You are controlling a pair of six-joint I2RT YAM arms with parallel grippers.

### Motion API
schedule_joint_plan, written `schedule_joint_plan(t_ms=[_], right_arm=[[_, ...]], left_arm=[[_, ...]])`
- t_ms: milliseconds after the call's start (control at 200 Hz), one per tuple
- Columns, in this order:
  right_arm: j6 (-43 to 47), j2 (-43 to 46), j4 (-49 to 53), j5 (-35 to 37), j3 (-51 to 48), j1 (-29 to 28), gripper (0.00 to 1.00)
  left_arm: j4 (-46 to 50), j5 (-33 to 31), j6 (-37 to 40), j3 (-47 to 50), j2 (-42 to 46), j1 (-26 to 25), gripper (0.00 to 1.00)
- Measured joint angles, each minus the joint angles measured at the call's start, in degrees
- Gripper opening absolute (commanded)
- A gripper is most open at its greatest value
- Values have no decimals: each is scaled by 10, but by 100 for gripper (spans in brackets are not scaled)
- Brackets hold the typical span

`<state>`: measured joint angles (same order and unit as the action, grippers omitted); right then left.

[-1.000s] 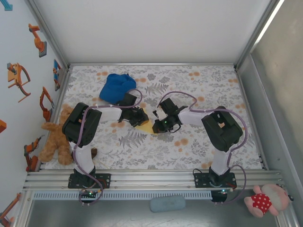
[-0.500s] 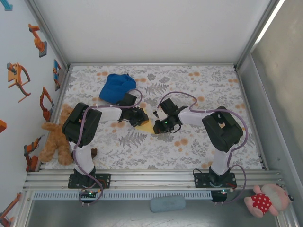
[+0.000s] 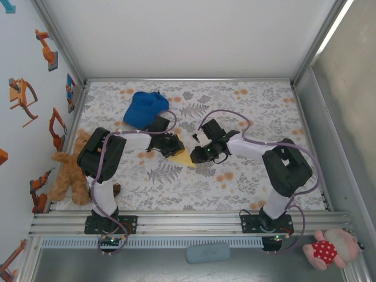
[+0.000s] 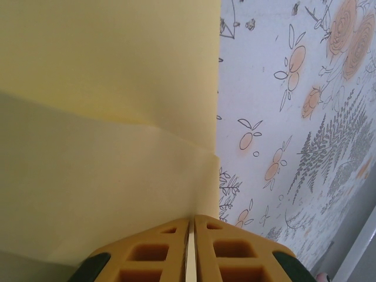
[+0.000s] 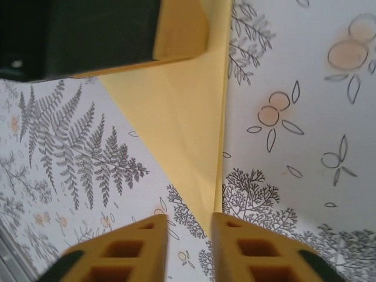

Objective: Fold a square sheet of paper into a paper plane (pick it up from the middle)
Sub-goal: Fourth fold the wing at the center of the table.

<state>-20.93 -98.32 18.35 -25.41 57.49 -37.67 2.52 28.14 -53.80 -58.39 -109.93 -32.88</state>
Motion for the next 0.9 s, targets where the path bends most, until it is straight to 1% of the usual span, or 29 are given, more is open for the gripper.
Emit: schedule_joint_plan(t_ms=[115,270,381,491,606,741,901], right_arm=[[1,-6,8,11,0,0,39],[9,-25,23,13,0,-2,38],[14,-42,32,12,2,-7,34],[15,-50,35,9,10,-7,28],[12,-56,37,7,14,-7,24],[12,-59,37,6,16,-7,20],[8,-64,38,4,20,-7,20]], left_arm=[[0,0,0,0,0,0,14],[0,0,0,0,0,0,14],[0,0,0,0,0,0,14],[1,0,0,-1,0,0,14],[1,0,0,-1,0,0,14],[1,0,0,-1,0,0,14],[1,0,0,-1,0,0,14]])
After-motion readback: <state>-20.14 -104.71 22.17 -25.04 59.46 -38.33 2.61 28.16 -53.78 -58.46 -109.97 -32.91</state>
